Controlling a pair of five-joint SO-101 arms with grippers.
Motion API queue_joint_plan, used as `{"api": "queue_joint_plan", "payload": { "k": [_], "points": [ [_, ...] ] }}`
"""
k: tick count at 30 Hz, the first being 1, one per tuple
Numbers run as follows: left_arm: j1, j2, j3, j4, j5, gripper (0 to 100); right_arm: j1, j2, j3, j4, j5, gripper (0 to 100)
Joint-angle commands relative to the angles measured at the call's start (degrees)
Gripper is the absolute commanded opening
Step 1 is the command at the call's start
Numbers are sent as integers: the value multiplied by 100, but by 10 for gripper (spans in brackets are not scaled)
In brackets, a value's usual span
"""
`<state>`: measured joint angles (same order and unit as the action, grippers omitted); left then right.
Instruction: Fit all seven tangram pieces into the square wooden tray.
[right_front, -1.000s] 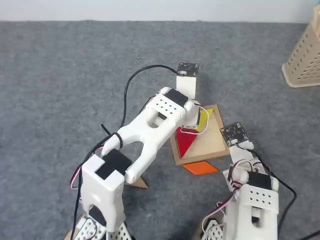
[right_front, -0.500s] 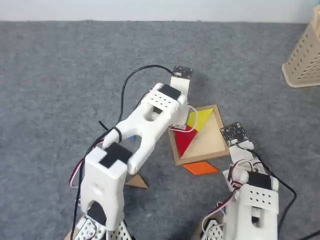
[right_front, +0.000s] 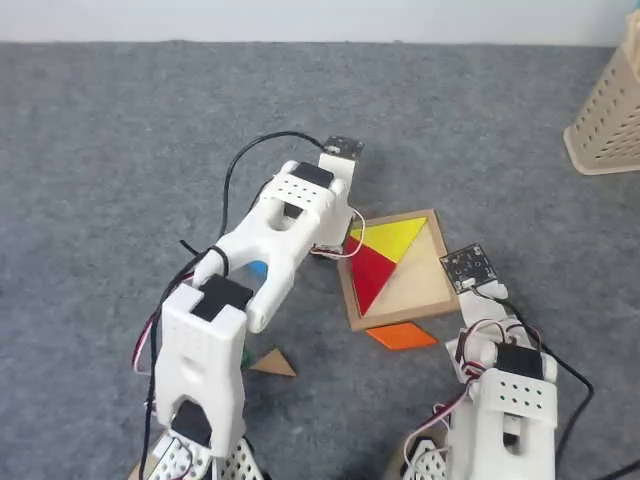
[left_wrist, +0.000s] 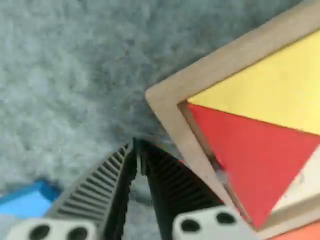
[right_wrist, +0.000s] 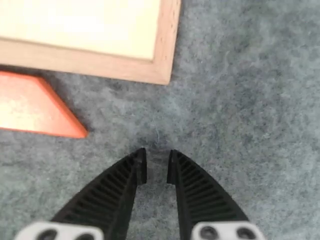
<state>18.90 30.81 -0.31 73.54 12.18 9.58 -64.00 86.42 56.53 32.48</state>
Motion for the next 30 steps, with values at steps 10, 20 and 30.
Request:
{"api": "queue_joint_plan", "payload": {
  "k": [10, 20, 30],
  "points": [
    [-18, -1987, 840, -949, -237, 118, 75, -127, -26, 40, 70, 91],
    [-229, -1978, 1596, -1943, -545, 148, 75, -127, -26, 40, 70, 91],
    [70, -1222, 1349, -2031, -246, 148, 75, -127, -26, 40, 70, 91]
  ]
}}
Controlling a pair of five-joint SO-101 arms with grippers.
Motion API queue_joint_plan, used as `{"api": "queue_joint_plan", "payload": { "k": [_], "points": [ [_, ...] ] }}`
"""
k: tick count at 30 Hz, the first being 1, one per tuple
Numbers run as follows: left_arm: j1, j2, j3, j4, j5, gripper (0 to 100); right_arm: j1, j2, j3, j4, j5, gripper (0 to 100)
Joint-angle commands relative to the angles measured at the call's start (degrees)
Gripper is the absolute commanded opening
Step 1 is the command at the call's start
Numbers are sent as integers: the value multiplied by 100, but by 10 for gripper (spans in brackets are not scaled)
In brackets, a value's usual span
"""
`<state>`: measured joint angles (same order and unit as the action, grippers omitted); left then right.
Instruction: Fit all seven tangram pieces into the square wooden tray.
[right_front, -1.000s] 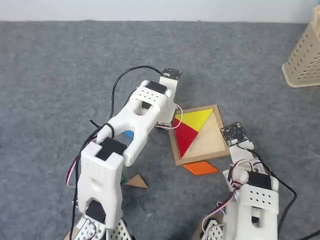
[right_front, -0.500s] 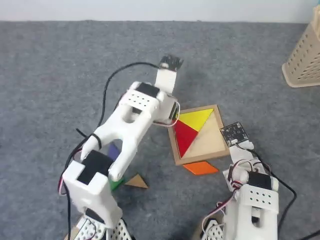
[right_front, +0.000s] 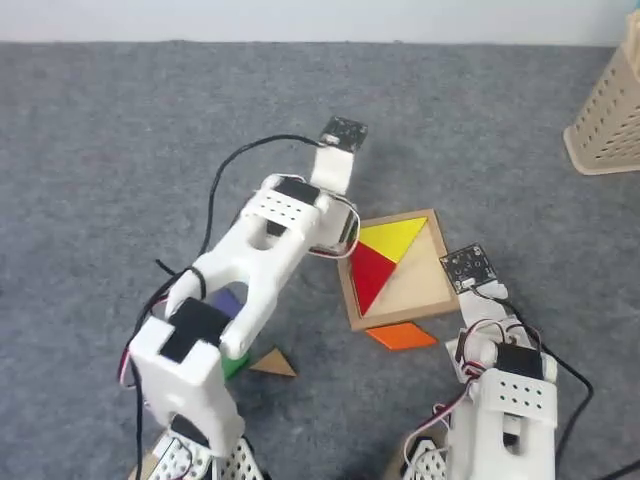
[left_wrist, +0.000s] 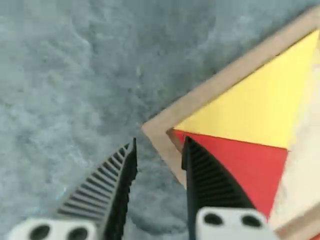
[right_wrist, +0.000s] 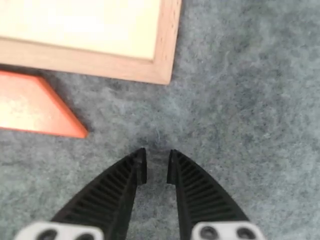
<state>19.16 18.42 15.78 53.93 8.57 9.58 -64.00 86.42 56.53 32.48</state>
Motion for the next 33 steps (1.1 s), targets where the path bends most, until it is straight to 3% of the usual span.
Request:
{"api": "queue_joint_plan", "payload": {
  "k": [1, 9, 21, 29, 33],
  "points": [
    [26, 44, -277, -70, 123, 148, 75, -127, -26, 40, 70, 91],
    [-62, 26, -259, 62, 132, 145, 75, -127, -26, 40, 70, 91],
    [-1108, 53, -673, 378, -158, 145, 75, -127, -26, 40, 70, 91],
    [-976, -1240, -541, 800, -448, 145, 75, -127, -26, 40, 70, 91],
    [-18, -2171, 769, 299, -765, 145, 75, -127, -26, 40, 70, 91]
  ]
}}
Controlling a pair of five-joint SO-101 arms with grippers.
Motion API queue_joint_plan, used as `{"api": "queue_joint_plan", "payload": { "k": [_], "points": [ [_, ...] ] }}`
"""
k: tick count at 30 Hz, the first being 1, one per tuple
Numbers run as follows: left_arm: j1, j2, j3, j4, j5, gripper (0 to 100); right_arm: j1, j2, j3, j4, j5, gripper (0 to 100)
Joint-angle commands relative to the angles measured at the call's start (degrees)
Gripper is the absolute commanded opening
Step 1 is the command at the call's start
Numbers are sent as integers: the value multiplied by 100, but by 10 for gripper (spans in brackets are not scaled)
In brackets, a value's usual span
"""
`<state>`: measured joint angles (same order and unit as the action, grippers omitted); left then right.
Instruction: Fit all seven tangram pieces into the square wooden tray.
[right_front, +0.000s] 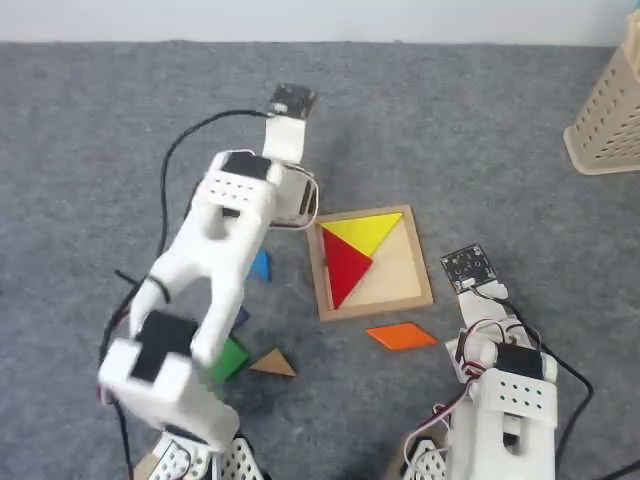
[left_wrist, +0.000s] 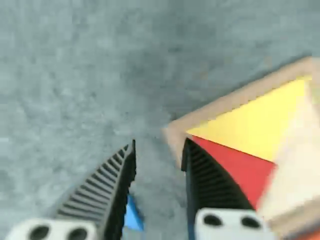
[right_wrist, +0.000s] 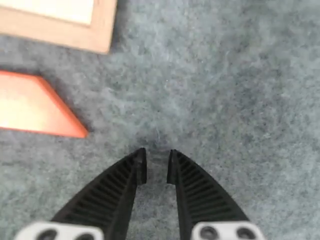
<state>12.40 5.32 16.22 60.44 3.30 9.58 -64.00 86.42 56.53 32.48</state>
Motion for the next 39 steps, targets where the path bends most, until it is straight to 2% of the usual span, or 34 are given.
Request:
{"api": "queue_joint_plan", "payload": {
  "k": [1, 3, 5, 11, 16, 33, 39],
  "points": [
    [949, -993, 1042, -563, -308, 145, 75, -127, -26, 40, 70, 91],
    [1363, -1020, 1332, -809, -343, 145, 75, -127, -26, 40, 70, 91],
    [1424, -756, 1244, -835, -343, 148, 75, -127, -26, 40, 70, 91],
    [1319, 738, 207, -378, -545, 145, 75, -127, -26, 31, 70, 91],
    [1011, 1284, -145, -88, -589, 145, 75, -127, -26, 40, 97, 91],
    [255, 1266, -303, -62, -932, 144, 75, -127, -18, 40, 114, 91],
    [158, -290, 31, 193, -932, 127, 75, -127, -18, 40, 97, 91]
  ]
}}
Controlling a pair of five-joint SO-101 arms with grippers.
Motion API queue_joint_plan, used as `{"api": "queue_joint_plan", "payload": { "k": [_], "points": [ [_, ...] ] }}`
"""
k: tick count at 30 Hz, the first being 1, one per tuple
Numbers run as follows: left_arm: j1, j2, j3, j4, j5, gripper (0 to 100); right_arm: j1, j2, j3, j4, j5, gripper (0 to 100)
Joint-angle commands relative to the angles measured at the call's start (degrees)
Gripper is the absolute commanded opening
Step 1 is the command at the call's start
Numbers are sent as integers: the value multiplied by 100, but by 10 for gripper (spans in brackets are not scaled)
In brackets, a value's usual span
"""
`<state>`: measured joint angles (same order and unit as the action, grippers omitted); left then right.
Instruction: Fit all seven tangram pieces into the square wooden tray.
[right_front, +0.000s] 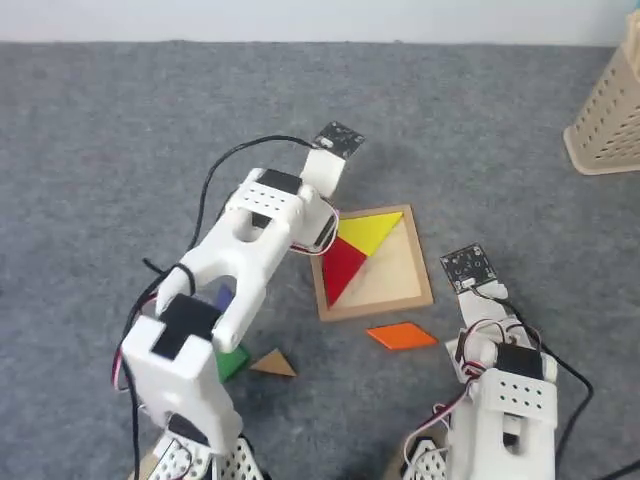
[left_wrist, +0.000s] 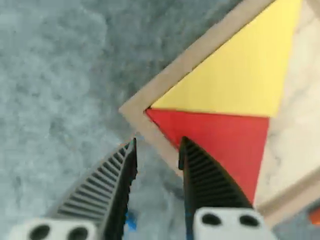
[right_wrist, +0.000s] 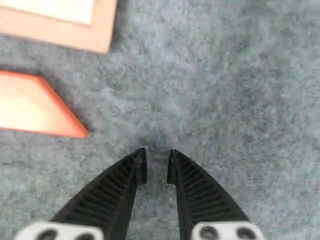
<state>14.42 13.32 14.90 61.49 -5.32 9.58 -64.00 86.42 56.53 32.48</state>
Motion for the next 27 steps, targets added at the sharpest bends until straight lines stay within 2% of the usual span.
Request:
{"api": "queue_joint_plan", "payload": {
  "k": [1, 6, 9, 14, 20, 23, 27],
  "points": [
    [-44, -1415, 338, 88, -62, 127, 75, -127, -18, 40, 97, 91],
    [-457, -2673, 1244, 167, -88, 122, 75, -127, -18, 31, 79, 91],
    [-941, -3279, 1692, 545, -185, 122, 75, -127, -18, 31, 79, 91],
    [-2092, -4097, 2158, 1582, -1081, 129, 75, -127, -18, 31, 79, 91],
    [-3349, -4369, 2905, 1952, -2646, 194, 75, -127, -18, 31, 97, 91],
    [-3578, -4369, 3196, 1943, -2884, 197, 75, -127, -18, 31, 114, 91],
    [-3446, -4369, 3477, 2066, -3270, 196, 75, -127, -18, 31, 114, 91]
  ]
}}
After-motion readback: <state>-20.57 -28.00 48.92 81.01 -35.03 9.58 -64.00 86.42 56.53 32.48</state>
